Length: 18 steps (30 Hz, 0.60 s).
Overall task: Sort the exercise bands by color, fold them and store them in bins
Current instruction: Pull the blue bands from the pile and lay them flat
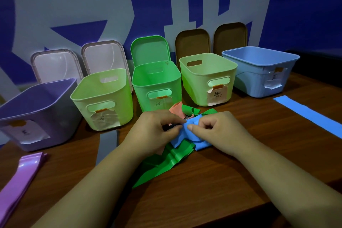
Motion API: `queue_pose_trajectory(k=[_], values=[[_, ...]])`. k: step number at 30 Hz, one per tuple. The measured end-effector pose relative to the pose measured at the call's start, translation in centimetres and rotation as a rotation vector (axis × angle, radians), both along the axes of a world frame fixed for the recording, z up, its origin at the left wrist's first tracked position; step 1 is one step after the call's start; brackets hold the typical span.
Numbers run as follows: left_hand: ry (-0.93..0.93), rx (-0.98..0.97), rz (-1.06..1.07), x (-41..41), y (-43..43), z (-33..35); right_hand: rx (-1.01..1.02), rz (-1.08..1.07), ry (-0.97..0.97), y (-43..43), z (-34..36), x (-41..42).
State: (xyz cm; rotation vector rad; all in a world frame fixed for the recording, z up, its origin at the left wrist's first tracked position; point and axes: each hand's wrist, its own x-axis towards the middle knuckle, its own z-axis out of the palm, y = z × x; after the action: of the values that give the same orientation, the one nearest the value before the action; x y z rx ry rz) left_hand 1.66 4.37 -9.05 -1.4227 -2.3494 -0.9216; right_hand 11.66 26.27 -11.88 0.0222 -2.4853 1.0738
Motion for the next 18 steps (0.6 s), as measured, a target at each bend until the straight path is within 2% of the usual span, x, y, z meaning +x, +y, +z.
queue_pose_trajectory(k=[4, 9, 18], values=[[0.034, -0.01, -0.009, 0.3, 0.1, 0.3, -0.079, 0.04, 0.031, -0.3, 0.3, 0.4], [0.115, -0.033, -0.012, 0.7, 0.3, 0.5, 0.007, -0.048, -0.044, -0.7, 0.8, 0.5], [0.104, -0.057, -0.079, 0.8, 0.1, 0.5, -0.014, 0.063, -0.108, -1.3, 1.3, 0.8]])
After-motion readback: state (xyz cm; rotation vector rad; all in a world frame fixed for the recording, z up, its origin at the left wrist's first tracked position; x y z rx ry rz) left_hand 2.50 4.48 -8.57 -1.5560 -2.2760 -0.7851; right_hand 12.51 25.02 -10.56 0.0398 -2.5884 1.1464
